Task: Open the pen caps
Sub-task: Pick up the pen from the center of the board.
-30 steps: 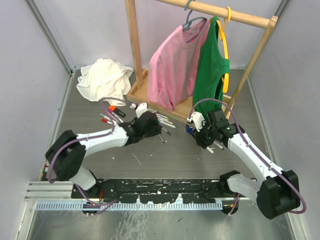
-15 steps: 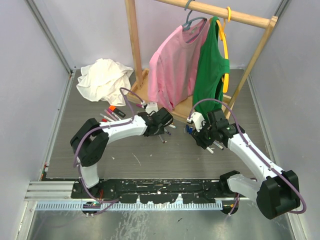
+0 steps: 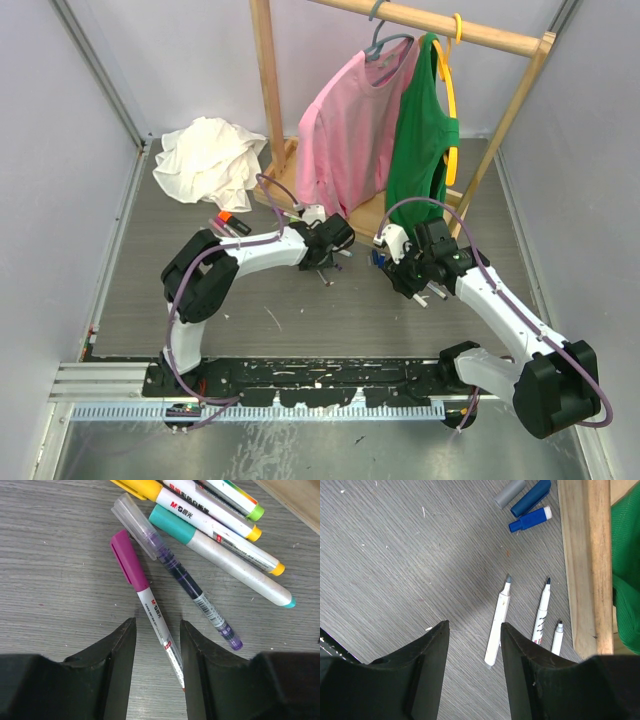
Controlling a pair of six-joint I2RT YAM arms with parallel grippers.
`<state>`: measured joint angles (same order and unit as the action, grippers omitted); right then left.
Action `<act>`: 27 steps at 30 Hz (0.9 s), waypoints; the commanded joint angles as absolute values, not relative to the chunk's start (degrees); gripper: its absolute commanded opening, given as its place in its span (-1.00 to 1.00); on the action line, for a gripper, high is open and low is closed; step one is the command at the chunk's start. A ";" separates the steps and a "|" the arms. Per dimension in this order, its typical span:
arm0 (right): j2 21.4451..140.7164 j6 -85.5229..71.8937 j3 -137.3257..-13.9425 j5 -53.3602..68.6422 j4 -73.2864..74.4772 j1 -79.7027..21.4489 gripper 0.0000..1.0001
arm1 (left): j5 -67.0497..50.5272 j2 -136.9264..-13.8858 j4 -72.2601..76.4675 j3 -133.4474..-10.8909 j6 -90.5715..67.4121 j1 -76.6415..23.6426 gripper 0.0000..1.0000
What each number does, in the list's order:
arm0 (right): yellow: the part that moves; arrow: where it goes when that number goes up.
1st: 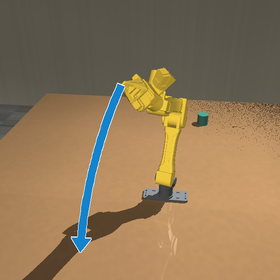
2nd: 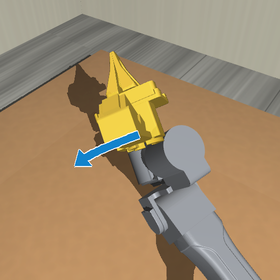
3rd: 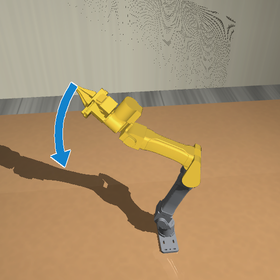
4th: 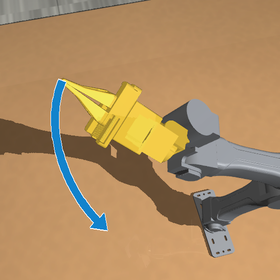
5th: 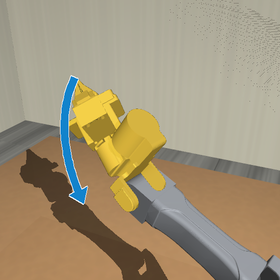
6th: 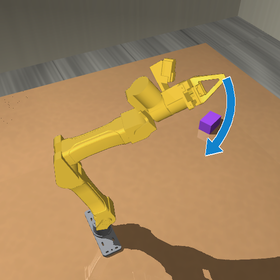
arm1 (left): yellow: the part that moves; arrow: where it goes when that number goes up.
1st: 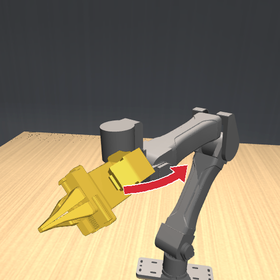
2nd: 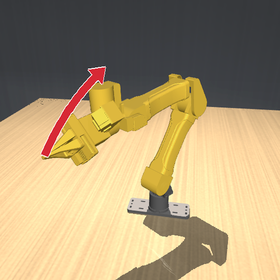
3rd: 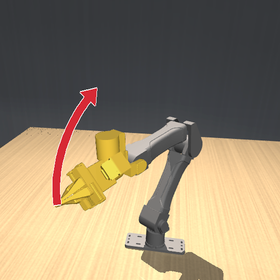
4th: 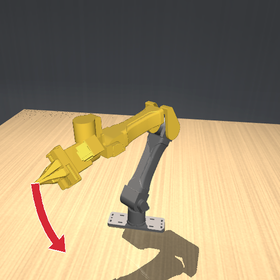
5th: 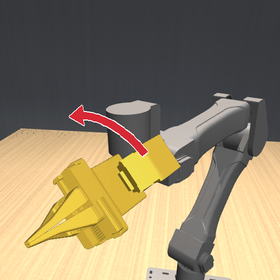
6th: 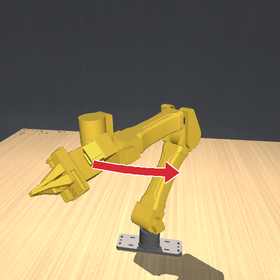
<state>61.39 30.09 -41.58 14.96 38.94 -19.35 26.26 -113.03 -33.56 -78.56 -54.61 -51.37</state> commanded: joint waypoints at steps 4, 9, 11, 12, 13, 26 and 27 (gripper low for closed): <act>60.64 30.76 -43.51 15.91 38.14 -19.60 0.03 | 26.75 -112.32 -32.85 -78.46 -54.40 -51.43 -0.24; 60.69 30.76 -43.51 16.08 38.14 -19.67 0.03 | 26.22 -112.93 -32.79 -77.63 -54.94 -51.48 -0.34; 60.76 30.76 -43.58 16.17 38.19 -19.68 0.03 | 26.07 -112.81 -32.37 -77.14 -55.05 -51.42 -0.38; 60.75 30.76 -43.57 16.17 38.23 -19.69 0.02 | 26.02 -112.74 -32.20 -76.93 -55.19 -51.42 -0.41; 60.73 30.76 -43.59 16.17 38.23 -19.63 0.03 | 25.94 -112.66 -32.04 -76.69 -55.24 -51.38 -0.43; 59.44 31.37 -44.66 23.85 39.90 -19.85 0.03 | 25.82 -106.70 -27.92 -68.73 -55.63 -50.67 -0.96; 59.15 31.71 -44.79 25.22 40.24 -19.86 0.03 | 26.06 -105.70 -27.77 -68.04 -55.60 -50.63 -1.00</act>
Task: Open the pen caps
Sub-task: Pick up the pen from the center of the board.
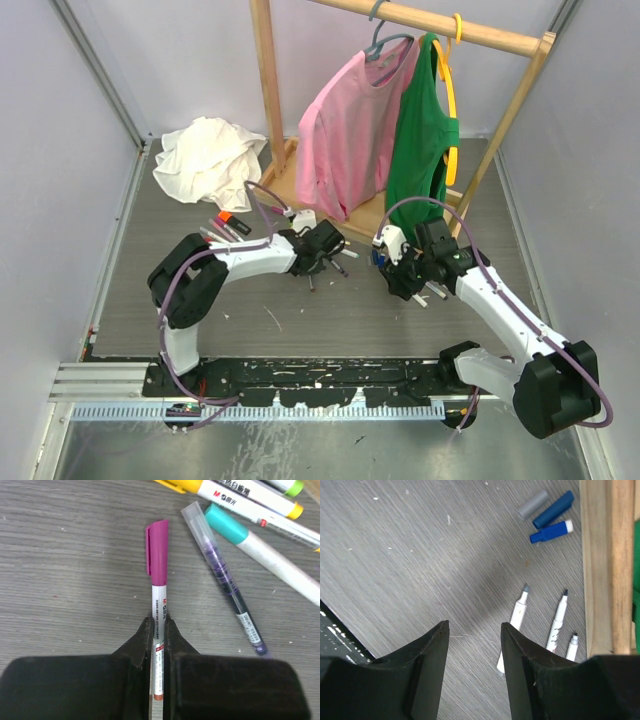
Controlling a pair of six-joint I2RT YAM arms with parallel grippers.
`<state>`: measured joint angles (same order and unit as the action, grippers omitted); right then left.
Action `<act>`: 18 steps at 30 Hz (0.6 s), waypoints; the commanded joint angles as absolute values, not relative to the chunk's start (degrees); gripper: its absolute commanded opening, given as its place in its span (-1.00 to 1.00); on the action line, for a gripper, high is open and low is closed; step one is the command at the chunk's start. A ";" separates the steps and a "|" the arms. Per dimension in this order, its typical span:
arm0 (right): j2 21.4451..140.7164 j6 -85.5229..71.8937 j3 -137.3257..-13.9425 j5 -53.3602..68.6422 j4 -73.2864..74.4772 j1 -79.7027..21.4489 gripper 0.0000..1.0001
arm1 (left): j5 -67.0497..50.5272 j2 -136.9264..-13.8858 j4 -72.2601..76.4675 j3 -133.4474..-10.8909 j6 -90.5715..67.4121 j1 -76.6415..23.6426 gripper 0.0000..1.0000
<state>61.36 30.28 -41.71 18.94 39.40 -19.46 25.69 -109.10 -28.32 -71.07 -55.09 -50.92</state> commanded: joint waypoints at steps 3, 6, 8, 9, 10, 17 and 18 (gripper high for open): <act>58.49 32.52 -45.31 29.08 40.89 -20.06 0.03 | 26.92 -102.17 -26.98 -65.46 -55.58 -50.63 -1.00; 58.79 32.97 -46.47 32.96 41.48 -20.50 0.03 | 27.63 -97.70 -25.62 -61.69 -55.15 -50.63 -1.00; 59.40 32.98 -47.56 35.51 41.37 -21.28 0.02 | 27.27 -93.75 -23.32 -58.53 -54.40 -50.69 -1.00; 59.69 32.77 -48.26 36.82 40.94 -21.59 0.01 | 26.66 -91.67 -21.46 -56.54 -53.76 -50.72 -1.00; 60.15 32.25 -49.01 38.25 39.86 -21.86 0.01 | 25.48 -88.51 -18.18 -54.22 -52.99 -50.71 -1.00; 60.43 22.25 -50.71 53.36 26.00 -22.35 0.09 | 14.36 -68.66 13.68 -33.77 -46.37 -50.80 -1.00; 59.95 20.47 -49.49 55.17 23.45 -22.25 0.16 | 13.30 -66.15 18.05 -31.20 -45.82 -50.91 -1.00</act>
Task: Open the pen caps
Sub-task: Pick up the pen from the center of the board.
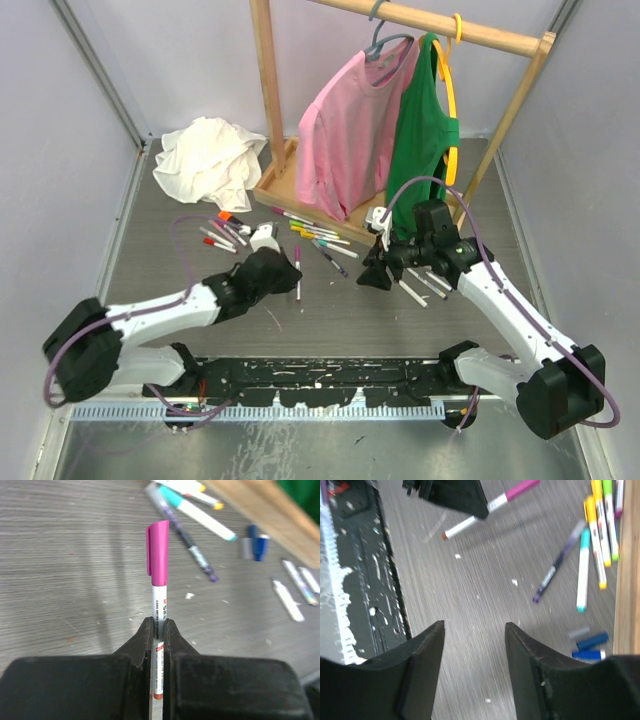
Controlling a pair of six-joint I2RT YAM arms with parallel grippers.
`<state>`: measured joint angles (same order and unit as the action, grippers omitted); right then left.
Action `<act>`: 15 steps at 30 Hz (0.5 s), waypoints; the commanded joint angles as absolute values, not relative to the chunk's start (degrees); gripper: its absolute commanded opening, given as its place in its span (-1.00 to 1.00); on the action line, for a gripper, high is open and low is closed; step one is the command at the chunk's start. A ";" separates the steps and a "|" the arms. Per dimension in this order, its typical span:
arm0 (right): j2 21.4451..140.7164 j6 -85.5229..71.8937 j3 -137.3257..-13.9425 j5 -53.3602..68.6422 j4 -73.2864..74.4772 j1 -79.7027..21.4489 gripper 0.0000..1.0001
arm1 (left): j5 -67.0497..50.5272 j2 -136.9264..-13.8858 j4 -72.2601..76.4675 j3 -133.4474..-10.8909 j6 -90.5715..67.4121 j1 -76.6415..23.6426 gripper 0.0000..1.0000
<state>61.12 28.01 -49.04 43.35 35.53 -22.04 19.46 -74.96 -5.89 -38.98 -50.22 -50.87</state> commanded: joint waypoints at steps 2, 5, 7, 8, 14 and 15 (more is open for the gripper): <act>58.64 20.83 -46.77 59.08 21.06 -22.27 0.32 | 11.67 -62.34 25.46 -27.03 -45.02 -51.09 -1.00; 57.36 18.76 -43.84 62.21 17.73 -22.02 0.49 | 9.31 -59.61 36.78 -22.69 -43.32 -51.68 -1.00; 57.71 15.74 -42.07 65.57 14.85 -21.90 0.55 | 7.26 -59.61 44.61 -20.78 -41.54 -52.48 -1.00; 57.81 13.99 -41.45 66.89 13.06 -21.92 0.56 | 6.15 -60.04 48.97 -20.30 -40.01 -53.08 -1.00; 57.28 2.48 -38.67 66.11 2.33 -21.92 0.54 | 4.65 -63.69 64.75 -21.36 -32.10 -57.13 -1.00; 57.35 0.21 -38.11 65.37 0.83 -21.91 0.53 | 4.84 -64.76 66.88 -21.62 -31.40 -57.51 -1.00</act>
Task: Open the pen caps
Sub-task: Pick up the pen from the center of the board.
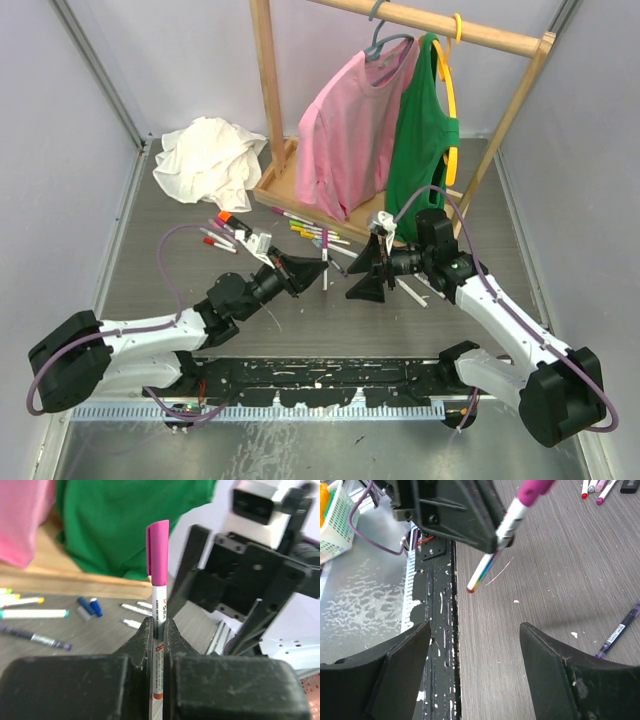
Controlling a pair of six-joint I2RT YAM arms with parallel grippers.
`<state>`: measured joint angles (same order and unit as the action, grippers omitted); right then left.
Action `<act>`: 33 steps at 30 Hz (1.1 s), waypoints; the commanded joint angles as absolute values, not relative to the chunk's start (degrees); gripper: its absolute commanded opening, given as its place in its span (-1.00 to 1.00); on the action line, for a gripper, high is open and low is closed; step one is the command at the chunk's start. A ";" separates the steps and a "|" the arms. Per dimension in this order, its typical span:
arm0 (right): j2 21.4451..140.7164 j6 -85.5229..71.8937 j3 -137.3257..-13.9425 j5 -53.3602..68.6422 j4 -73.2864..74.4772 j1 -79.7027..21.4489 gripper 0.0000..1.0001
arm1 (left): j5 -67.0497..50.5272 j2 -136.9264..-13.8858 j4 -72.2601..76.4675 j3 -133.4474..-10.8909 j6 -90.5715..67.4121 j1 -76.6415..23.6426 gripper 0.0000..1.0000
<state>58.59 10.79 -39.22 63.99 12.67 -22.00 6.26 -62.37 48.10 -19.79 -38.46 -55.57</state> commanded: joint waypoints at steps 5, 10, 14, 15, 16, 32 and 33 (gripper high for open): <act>57.61 -7.15 -36.97 61.66 -3.52 -21.95 0.46 | 7.23 -70.41 76.92 -22.65 -28.73 -59.93 -1.00; 57.78 -13.36 -35.33 62.29 -8.67 -22.13 0.40 | 10.22 -74.68 79.56 -25.14 -24.80 -63.07 -1.00; 58.03 -14.03 -35.11 61.95 -9.62 -22.60 0.29 | 11.85 -76.62 80.35 -26.84 -22.64 -64.94 -1.00; 58.08 -14.10 -35.26 61.87 -9.71 -22.63 0.24 | 11.98 -77.07 80.67 -27.18 -22.51 -65.21 -1.00; 58.09 -14.42 -35.29 62.02 -9.86 -22.62 0.21 | 12.24 -77.58 81.01 -27.41 -22.46 -65.41 -1.00; 57.48 -7.71 -38.52 65.21 -3.52 -22.65 -0.99 | 20.49 -78.50 81.61 -25.21 -25.91 -66.01 -0.49; 57.36 -6.60 -38.84 64.98 -2.18 -22.62 -0.99 | 21.47 -77.78 81.32 -24.44 -26.98 -66.01 -0.27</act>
<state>58.59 -11.18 -35.53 64.29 -5.78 -22.72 16.01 -79.81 76.99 -25.89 -25.50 -65.80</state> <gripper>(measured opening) 0.136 0.230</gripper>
